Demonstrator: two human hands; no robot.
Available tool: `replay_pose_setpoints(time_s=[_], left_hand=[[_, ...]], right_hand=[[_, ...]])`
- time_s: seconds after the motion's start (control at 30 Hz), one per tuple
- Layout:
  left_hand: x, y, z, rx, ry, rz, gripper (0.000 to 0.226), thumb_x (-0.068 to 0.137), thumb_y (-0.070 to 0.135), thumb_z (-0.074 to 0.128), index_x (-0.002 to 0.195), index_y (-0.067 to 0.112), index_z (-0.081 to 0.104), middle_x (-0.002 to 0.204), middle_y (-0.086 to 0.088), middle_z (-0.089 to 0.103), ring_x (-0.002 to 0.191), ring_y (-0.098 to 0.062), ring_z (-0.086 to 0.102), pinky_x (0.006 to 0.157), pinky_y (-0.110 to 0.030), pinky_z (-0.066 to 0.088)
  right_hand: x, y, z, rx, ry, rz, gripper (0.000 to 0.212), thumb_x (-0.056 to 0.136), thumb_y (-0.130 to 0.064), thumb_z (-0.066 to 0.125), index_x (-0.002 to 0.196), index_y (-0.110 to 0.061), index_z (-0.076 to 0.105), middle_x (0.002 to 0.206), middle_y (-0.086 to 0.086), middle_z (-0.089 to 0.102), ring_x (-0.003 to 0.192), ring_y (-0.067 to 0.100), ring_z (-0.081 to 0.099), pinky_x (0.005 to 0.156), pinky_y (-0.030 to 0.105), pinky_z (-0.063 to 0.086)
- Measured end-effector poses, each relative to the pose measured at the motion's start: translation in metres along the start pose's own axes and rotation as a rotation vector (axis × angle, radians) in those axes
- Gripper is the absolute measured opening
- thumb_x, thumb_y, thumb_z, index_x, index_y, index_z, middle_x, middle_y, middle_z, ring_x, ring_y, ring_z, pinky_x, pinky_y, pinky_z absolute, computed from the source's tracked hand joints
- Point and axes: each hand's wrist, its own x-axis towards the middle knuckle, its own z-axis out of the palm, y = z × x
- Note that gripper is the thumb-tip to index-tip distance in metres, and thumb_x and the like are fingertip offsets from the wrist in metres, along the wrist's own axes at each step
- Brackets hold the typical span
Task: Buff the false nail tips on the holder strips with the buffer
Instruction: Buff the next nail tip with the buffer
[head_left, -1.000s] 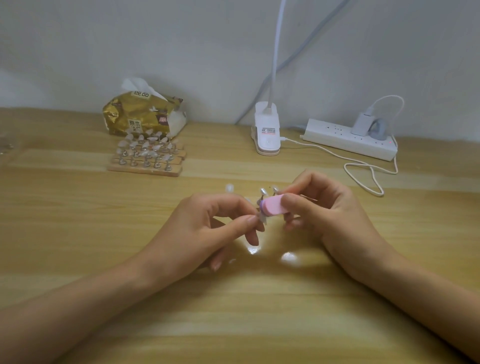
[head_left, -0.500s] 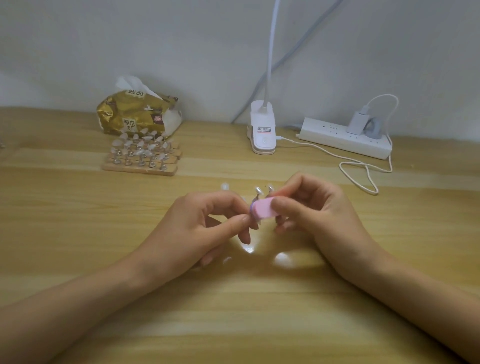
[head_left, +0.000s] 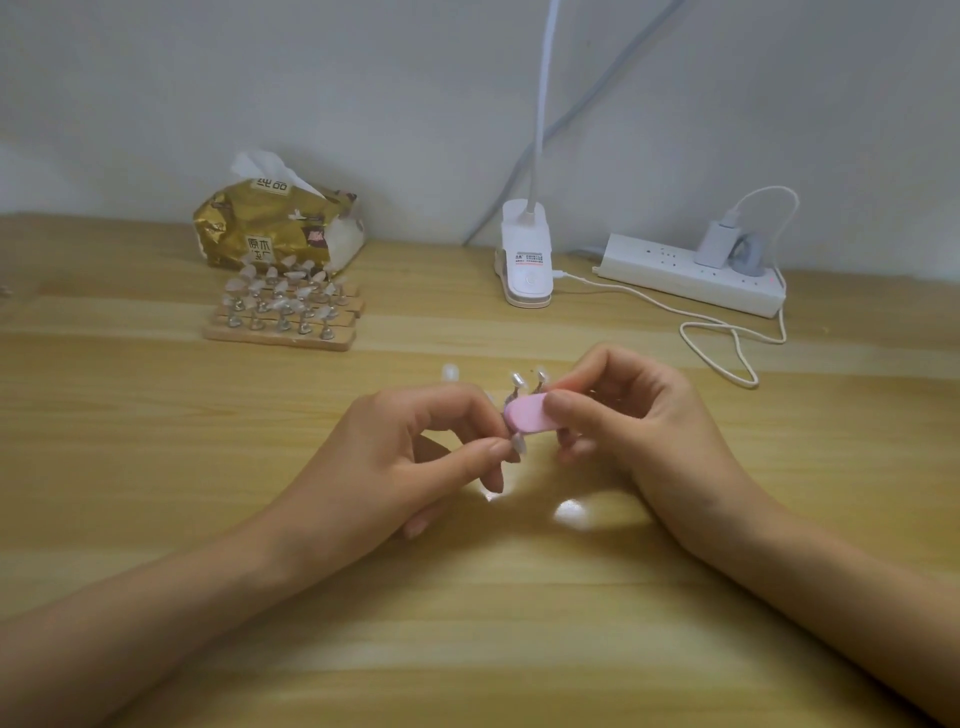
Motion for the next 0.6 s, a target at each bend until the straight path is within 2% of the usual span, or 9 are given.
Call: replay_pose_setpoints(time_s=[0.1,0.17,0.23,0.3,0.4,0.5,0.6], left_hand=[[0.0004,0.0003,0.0008,-0.01,-0.012,0.006,0.011,0.091,0.026,0.063,0.084,0.023,0.07,0.079,-0.001,0.072,0.033,-0.009,0.04,0.038,-0.013,0.032],[0.0007,0.0005,0.0008,-0.017,-0.011,0.005,0.012,0.091,0.028,0.062,0.085,0.023,0.071,0.079,-0.001,0.072,0.033,-0.009,0.04,0.038,-0.014,0.032],[0.0005,0.0008,0.0006,-0.016,-0.012,0.004,0.013,0.092,0.031,0.062,0.085,0.023,0.071,0.079,0.0,0.073,0.033,-0.008,0.04,0.039,-0.014,0.032],[0.0002,0.0008,0.0007,-0.001,-0.009,0.004,0.016,0.091,0.036,0.062,0.085,0.024,0.07,0.079,0.001,0.073,0.033,-0.007,0.04,0.039,-0.014,0.032],[-0.0001,0.0006,0.001,0.003,0.005,0.002,0.014,0.091,0.033,0.063,0.083,0.025,0.071,0.075,0.001,0.072,0.033,-0.007,0.04,0.039,-0.014,0.031],[-0.0004,0.0015,0.0018,0.0,-0.005,0.013,0.019,0.088,0.04,0.064,0.083,0.023,0.07,0.075,0.001,0.071,0.033,-0.005,0.041,0.039,-0.014,0.031],[0.0008,-0.0001,0.0011,-0.011,0.007,0.002,0.014,0.091,0.032,0.063,0.082,0.024,0.071,0.073,0.001,0.071,0.033,-0.005,0.04,0.038,-0.014,0.031]], right_hand=[[0.0006,-0.0008,-0.0008,0.047,0.009,0.003,0.014,0.066,-0.024,0.08,0.068,-0.02,0.068,0.075,0.003,0.068,0.059,0.007,0.059,0.054,0.018,0.052],[0.0006,-0.001,-0.0021,0.063,0.005,0.001,0.021,0.065,-0.017,0.088,0.066,-0.024,0.069,0.075,0.003,0.068,0.059,0.007,0.059,0.054,0.018,0.053],[-0.001,-0.0002,-0.0002,0.034,-0.072,-0.016,0.019,0.073,-0.008,0.08,0.067,-0.023,0.069,0.076,0.005,0.069,0.057,0.007,0.059,0.053,0.017,0.052],[-0.0022,0.0007,0.0028,-0.007,-0.128,-0.032,0.013,0.077,-0.01,0.074,0.071,-0.02,0.068,0.075,0.006,0.068,0.057,0.009,0.059,0.053,0.018,0.051],[-0.003,0.0012,0.003,-0.002,-0.105,-0.022,0.014,0.078,-0.013,0.074,0.071,-0.018,0.063,0.074,0.006,0.065,0.055,0.009,0.055,0.052,0.018,0.05],[-0.0036,0.0007,0.0041,-0.009,-0.159,-0.032,0.015,0.079,-0.01,0.074,0.071,-0.016,0.063,0.072,0.005,0.066,0.054,0.009,0.055,0.051,0.019,0.05],[-0.0014,0.0016,0.002,0.014,-0.086,-0.027,0.022,0.074,-0.01,0.082,0.072,-0.013,0.06,0.067,0.001,0.063,0.053,0.008,0.054,0.051,0.018,0.049]])
